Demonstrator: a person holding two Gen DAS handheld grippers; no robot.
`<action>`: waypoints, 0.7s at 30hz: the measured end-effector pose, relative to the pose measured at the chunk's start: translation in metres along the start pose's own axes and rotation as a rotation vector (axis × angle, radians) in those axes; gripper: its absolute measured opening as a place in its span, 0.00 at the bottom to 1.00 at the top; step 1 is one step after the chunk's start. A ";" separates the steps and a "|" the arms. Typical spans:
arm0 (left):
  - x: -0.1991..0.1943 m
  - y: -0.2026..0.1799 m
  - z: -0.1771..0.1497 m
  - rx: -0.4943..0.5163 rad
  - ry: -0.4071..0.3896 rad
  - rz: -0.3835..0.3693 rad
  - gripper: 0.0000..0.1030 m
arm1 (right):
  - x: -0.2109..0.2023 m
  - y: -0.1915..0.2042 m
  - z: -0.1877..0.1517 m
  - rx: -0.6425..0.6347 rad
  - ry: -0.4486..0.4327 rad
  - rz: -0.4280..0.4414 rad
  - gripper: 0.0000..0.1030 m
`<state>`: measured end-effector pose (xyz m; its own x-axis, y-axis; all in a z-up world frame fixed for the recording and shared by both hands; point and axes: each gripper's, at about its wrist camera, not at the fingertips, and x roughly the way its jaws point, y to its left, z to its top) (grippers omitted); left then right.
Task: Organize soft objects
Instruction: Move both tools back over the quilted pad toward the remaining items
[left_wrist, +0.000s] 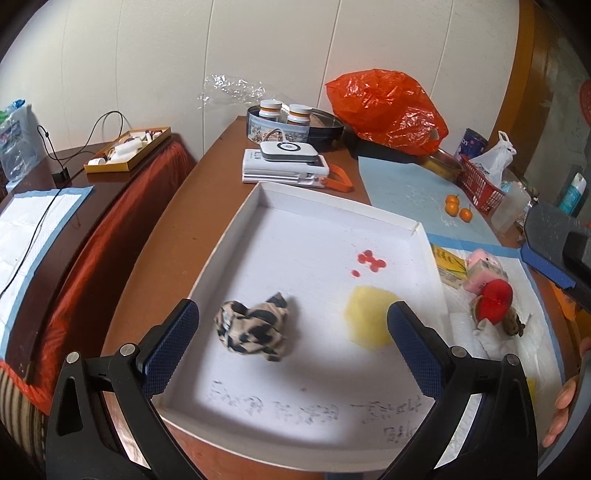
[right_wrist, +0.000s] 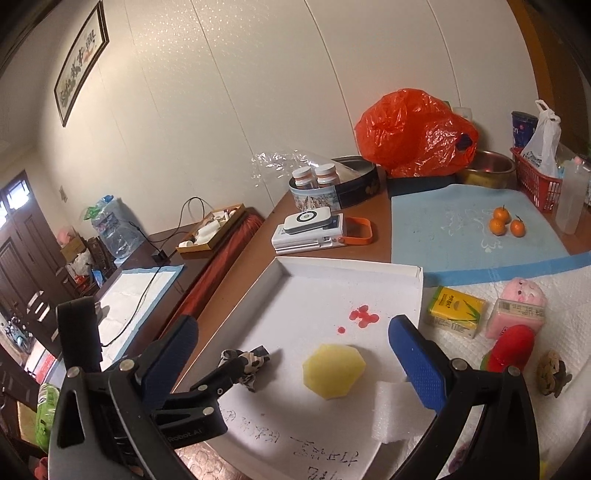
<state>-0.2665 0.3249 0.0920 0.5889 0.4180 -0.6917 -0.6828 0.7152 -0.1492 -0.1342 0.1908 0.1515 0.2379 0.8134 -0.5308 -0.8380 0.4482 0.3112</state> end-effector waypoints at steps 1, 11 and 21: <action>-0.002 -0.004 -0.001 0.001 -0.003 0.004 1.00 | -0.003 -0.003 0.000 0.004 -0.005 0.008 1.00; -0.024 -0.049 -0.004 0.018 -0.053 -0.020 1.00 | -0.049 -0.049 0.005 0.042 -0.087 0.043 1.00; -0.006 -0.126 -0.022 0.143 0.010 -0.130 1.00 | -0.141 -0.205 -0.003 0.315 -0.269 -0.139 1.00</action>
<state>-0.1936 0.2197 0.0994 0.6633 0.3119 -0.6802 -0.5325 0.8354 -0.1361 0.0022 -0.0169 0.1600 0.4918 0.7864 -0.3737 -0.6082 0.6174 0.4988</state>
